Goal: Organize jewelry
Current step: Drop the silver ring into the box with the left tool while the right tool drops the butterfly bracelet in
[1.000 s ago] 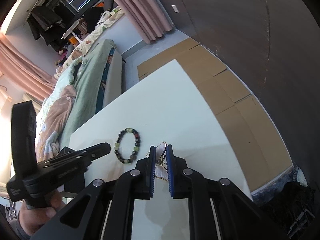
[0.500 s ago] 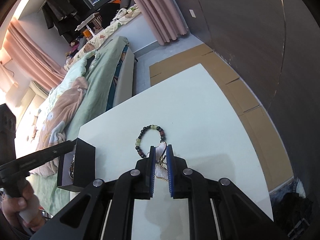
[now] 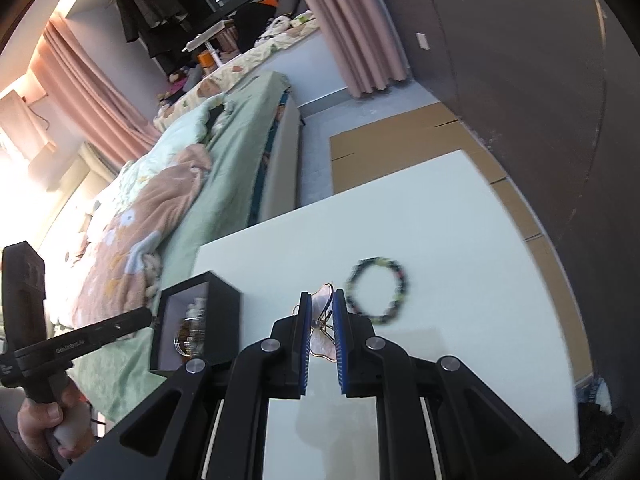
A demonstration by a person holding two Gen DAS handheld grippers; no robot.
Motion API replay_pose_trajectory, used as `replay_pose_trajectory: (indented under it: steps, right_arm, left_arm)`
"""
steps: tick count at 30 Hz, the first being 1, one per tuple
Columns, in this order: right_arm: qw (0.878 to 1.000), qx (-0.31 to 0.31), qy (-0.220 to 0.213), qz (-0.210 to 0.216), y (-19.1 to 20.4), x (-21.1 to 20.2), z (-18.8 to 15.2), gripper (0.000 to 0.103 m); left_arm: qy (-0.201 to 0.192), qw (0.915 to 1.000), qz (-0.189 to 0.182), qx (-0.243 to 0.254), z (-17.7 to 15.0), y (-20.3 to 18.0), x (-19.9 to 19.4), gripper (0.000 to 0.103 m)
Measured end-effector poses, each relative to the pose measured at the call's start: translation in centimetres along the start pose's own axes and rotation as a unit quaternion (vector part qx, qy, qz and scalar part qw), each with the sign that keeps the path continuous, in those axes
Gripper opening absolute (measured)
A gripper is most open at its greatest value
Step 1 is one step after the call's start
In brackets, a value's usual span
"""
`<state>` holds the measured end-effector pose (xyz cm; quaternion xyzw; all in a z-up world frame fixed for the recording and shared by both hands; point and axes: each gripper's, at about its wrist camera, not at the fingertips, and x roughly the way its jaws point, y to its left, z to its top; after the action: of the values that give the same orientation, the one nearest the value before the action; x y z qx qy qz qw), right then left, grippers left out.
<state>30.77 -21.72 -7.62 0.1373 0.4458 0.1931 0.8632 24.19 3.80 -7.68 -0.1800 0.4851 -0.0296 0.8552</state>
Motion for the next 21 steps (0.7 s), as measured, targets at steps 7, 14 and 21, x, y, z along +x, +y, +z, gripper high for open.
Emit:
replay_pose_trajectory:
  steps: [7, 14, 21]
  right_arm:
    - [0.999, -0.039, 0.017, 0.029, 5.7, 1.5, -0.2, 0.011]
    - [0.996, -0.075, 0.034, 0.046, 10.6, 2.9, -0.4, 0.011]
    - [0.992, -0.088, 0.051, 0.069, 13.6, 4.6, -0.5, 0.011]
  left_arm:
    - [-0.028, 0.9992, 0.003, -0.028, -0.2, 3.7, -2.5, 0.064]
    - [-0.048, 0.9979, 0.012, -0.043, -0.7, 6.3, -3.9, 0.078]
    - [-0.061, 0.9966, 0.019, -0.052, -1.2, 8.3, -4.7, 0.093]
